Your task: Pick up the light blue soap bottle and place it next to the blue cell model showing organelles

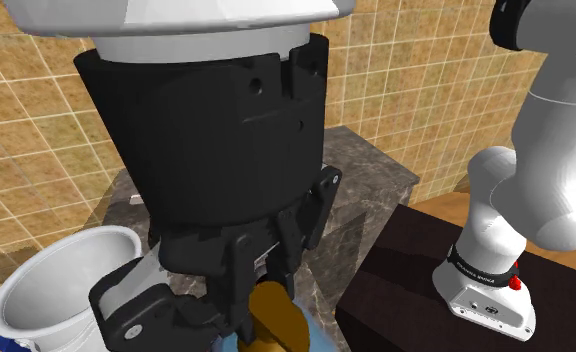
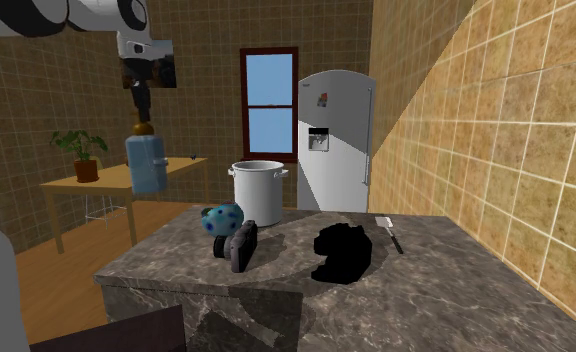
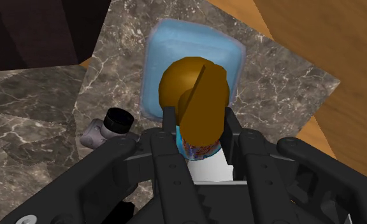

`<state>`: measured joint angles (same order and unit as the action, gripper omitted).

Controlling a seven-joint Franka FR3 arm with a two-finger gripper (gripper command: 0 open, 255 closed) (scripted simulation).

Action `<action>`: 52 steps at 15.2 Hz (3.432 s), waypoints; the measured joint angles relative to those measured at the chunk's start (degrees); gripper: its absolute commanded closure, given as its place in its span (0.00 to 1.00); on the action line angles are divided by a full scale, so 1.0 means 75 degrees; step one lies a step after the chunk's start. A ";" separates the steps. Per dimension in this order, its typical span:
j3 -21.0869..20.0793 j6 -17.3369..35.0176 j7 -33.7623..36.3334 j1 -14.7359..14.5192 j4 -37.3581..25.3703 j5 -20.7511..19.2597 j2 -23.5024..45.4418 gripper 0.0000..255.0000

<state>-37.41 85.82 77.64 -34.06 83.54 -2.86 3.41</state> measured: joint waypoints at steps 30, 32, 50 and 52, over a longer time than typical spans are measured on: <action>0.0088 0.3204 -0.0118 0.0122 0.3500 0.0219 -0.0374 1.00; 0.0083 0.3395 -0.0087 0.0116 0.3635 0.0171 -0.0303 1.00; 0.0074 0.3910 -0.0011 0.0099 0.4037 0.0076 -0.0170 0.00; 0.0080 0.3623 -0.0062 0.0112 0.3819 0.0141 -0.0264 0.00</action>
<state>-36.81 112.99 77.17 -33.22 112.19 -1.80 1.43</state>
